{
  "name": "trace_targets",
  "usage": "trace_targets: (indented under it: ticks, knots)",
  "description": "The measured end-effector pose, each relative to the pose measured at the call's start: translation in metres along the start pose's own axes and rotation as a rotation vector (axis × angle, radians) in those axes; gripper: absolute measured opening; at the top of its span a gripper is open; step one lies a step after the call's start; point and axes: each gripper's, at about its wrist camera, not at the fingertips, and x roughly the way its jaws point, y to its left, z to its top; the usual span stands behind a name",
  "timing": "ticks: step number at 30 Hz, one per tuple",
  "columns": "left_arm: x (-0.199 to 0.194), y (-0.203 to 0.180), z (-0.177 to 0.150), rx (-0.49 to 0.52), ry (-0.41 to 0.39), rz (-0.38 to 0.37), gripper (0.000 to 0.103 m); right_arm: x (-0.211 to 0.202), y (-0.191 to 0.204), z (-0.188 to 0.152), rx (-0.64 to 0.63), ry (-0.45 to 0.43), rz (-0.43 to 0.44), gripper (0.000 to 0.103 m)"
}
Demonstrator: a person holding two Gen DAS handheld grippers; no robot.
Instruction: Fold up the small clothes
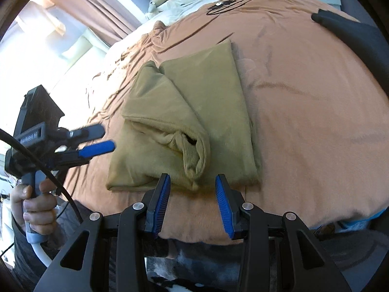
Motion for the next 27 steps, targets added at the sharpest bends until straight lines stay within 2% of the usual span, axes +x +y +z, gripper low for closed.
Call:
trace_targets:
  ticks: [7, 9, 12, 13, 14, 17, 23, 25, 27]
  knots:
    - [-0.008, 0.041, -0.008, -0.066, -0.026, 0.106, 0.056, 0.015, 0.013, 0.035, -0.119, 0.068, -0.094, 0.036]
    - [-0.009, 0.049, -0.012, -0.075, -0.028, 0.128, 0.056, 0.022, 0.016, 0.044, -0.151, 0.114, -0.093, 0.036]
    - [-0.007, 0.056, -0.019, -0.082, -0.024, 0.156, 0.056, 0.025, 0.015, 0.053, -0.18, 0.126, -0.096, 0.036]
    - [-0.008, 0.057, -0.021, -0.083, -0.023, 0.16, 0.056, 0.025, 0.014, 0.056, -0.191, 0.124, -0.102, 0.029]
    - [-0.008, 0.059, -0.023, -0.084, -0.023, 0.166, 0.056, 0.024, 0.011, 0.057, -0.196, 0.127, -0.096, 0.016]
    - [-0.007, 0.061, -0.027, -0.075, -0.019, 0.18, 0.056, 0.024, 0.001, 0.059, -0.172, 0.125, -0.088, 0.008]
    - [-0.001, 0.061, -0.029, -0.064, -0.009, 0.202, 0.056, 0.029, -0.036, 0.051, -0.047, 0.132, -0.019, 0.006]
    - [0.001, 0.061, -0.029, -0.057, -0.002, 0.214, 0.052, 0.032, -0.043, 0.046, -0.027, 0.133, 0.003, 0.006]
    - [-0.001, 0.064, -0.029, -0.062, 0.008, 0.248, 0.04, 0.032, -0.044, 0.043, -0.026, 0.131, 0.008, 0.005]
